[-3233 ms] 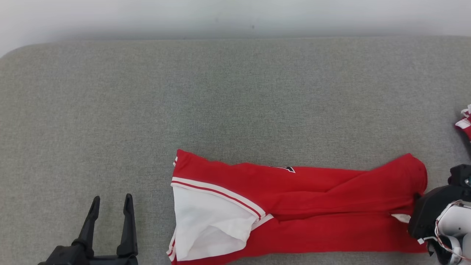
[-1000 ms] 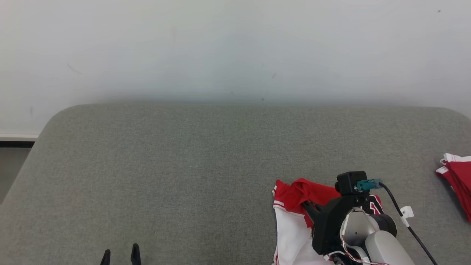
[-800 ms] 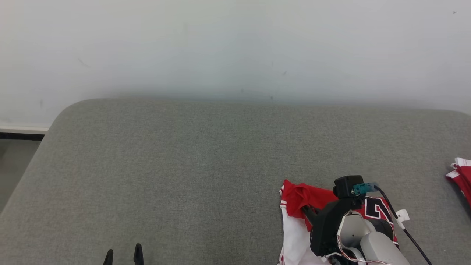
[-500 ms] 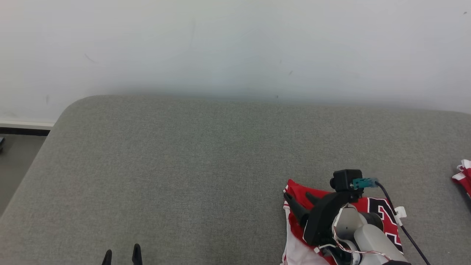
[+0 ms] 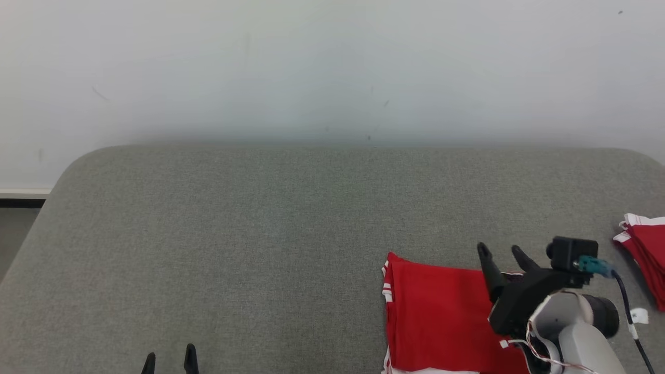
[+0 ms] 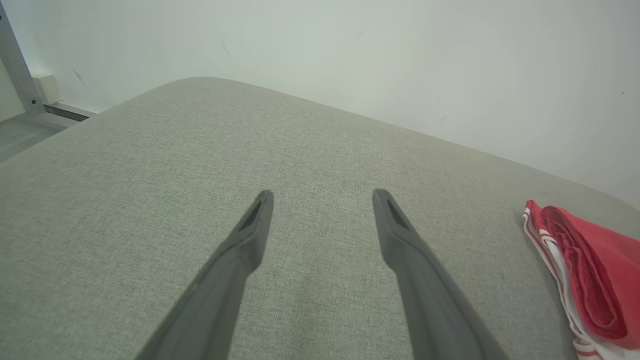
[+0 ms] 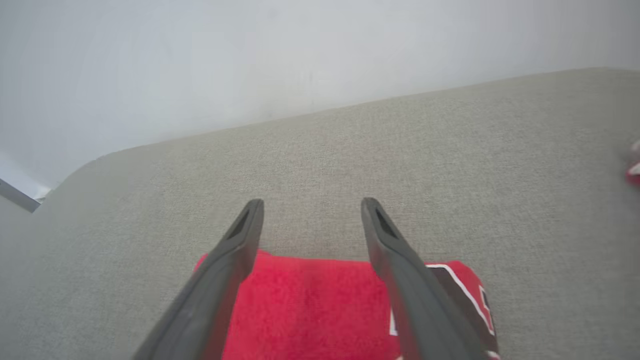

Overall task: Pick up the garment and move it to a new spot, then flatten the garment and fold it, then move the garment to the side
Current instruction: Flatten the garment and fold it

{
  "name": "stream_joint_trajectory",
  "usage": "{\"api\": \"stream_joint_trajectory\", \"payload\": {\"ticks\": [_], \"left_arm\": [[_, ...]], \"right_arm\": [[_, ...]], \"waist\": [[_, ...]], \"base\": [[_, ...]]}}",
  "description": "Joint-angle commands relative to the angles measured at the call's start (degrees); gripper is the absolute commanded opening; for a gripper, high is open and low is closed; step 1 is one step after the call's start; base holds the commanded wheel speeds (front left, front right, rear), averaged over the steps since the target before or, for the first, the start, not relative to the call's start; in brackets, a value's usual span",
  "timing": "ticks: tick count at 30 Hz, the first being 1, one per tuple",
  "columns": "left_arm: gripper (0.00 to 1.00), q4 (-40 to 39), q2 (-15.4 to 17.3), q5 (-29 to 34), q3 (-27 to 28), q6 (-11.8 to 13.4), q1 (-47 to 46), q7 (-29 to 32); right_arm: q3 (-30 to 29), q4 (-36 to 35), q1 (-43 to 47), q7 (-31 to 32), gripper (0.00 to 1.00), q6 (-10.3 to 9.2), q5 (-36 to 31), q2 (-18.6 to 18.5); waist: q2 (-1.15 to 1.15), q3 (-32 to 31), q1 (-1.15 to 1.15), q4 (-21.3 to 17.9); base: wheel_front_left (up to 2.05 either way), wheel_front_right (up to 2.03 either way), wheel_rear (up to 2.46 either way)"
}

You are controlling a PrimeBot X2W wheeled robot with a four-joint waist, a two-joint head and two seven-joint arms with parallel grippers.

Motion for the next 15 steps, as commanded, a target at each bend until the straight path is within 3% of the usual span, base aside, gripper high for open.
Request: {"api": "stream_joint_trajectory", "payload": {"ticks": [1,7,15], "left_arm": [[1.0,0.29,0.01,-0.47,0.03,-0.2,-0.21,-0.33],[1.0,1.07,-0.41,-0.7,0.0,-0.48,-0.59,-0.68],[1.0,1.83,-0.57,-0.66,0.11,-0.91,-1.12,-1.01]], "right_arm": [[-1.26,-2.09,2.49,0.24,1.0,-0.02,-2.21,-0.02],[-2.74,-9.68,11.02,0.21,1.0,-0.02,-8.05,-0.03],[7.96,-14.75,17.27,-0.3,1.0,-0.02,-7.16,-0.03]], "waist": [[0.0,-0.1,0.0,-0.29],[0.0,-0.17,0.0,-0.98],[0.0,0.21,0.0,-1.63]], "base": [[0.0,0.0,0.0],[0.0,0.0,0.0],[0.0,0.0,0.0]]}}
